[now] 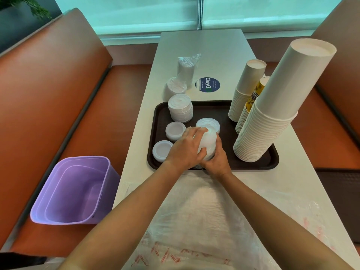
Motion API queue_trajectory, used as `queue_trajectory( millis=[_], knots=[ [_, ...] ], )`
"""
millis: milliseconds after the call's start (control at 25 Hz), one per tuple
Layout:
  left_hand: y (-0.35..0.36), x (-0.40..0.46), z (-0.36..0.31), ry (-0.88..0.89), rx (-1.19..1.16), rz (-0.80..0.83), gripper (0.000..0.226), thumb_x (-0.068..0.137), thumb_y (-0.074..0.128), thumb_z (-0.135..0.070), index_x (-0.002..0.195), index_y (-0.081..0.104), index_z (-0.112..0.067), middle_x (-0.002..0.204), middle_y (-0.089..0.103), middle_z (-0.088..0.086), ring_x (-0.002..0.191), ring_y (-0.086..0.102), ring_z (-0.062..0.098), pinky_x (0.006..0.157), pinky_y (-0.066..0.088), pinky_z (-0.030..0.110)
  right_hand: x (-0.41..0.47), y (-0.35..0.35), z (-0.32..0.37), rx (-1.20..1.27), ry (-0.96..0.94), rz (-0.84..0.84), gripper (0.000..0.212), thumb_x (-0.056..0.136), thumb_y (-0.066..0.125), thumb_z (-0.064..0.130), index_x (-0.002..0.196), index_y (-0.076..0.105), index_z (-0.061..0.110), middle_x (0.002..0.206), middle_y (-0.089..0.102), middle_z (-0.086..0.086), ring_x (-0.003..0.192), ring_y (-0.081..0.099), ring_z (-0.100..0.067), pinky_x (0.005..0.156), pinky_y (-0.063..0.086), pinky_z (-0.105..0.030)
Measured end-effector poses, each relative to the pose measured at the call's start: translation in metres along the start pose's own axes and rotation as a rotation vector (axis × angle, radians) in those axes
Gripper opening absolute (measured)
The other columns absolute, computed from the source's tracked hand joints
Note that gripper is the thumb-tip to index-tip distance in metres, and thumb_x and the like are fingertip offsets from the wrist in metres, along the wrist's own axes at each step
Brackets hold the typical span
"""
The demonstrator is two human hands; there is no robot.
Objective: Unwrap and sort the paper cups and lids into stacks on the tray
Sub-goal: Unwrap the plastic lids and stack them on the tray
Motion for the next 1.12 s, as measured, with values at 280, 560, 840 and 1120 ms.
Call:
queue_trajectory(
  millis=[280,560,840,1120],
  knots=[
    [-0.030,-0.003,0.026,-0.174,-0.205,-0.313,0.037,0.083,0.062,-0.004,0.118,0.055,0.002,0.117,0.056,0.023,0.108,0.054,0.036,0.093,0.042,0.032,0.000,-0.002,-0.001,-0.025,-0.023,0.008,0.103,0.055,0.071,0.057,0.142,0.026,0.028,0.135,0.046,0.000,0.121,0.048,-0.018,0.102,0.044,-0.042],
    [-0.040,-0.040,0.127,-0.896,-0.516,-0.382,0.043,0.094,0.052,-0.015,0.134,0.037,-0.008,0.131,0.050,0.018,0.116,0.049,0.034,0.091,0.040,0.033,0.001,-0.002,-0.004,0.001,-0.005,0.009,0.097,0.059,0.078,0.039,0.142,0.028,0.027,0.131,0.043,0.007,0.123,0.045,-0.014,0.107,0.040,-0.038],
    [0.001,-0.046,0.141,-0.955,-0.431,-0.005,0.042,0.094,0.047,-0.020,0.135,0.043,-0.010,0.133,0.049,0.017,0.120,0.045,0.034,0.094,0.037,0.034,0.002,-0.001,-0.005,-0.012,-0.005,0.003,0.097,0.059,0.077,0.040,0.141,0.027,0.028,0.135,0.045,0.002,0.123,0.046,-0.017,0.107,0.040,-0.040],
    [0.001,-0.052,0.139,-0.924,-0.141,0.042,0.048,0.093,0.048,-0.032,0.137,0.045,-0.012,0.136,0.039,0.016,0.124,0.036,0.034,0.099,0.035,0.040,0.003,0.000,-0.007,-0.020,0.004,0.020,0.098,0.062,0.081,0.037,0.142,0.024,0.031,0.135,0.042,0.005,0.124,0.044,-0.017,0.107,0.040,-0.043]
  ],
)
Point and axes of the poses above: each hand's wrist, its own x-axis towards the middle knuckle, its own y-axis out of the palm, z = x × y, the point moved 8 cm from there along x, towards the middle knuckle
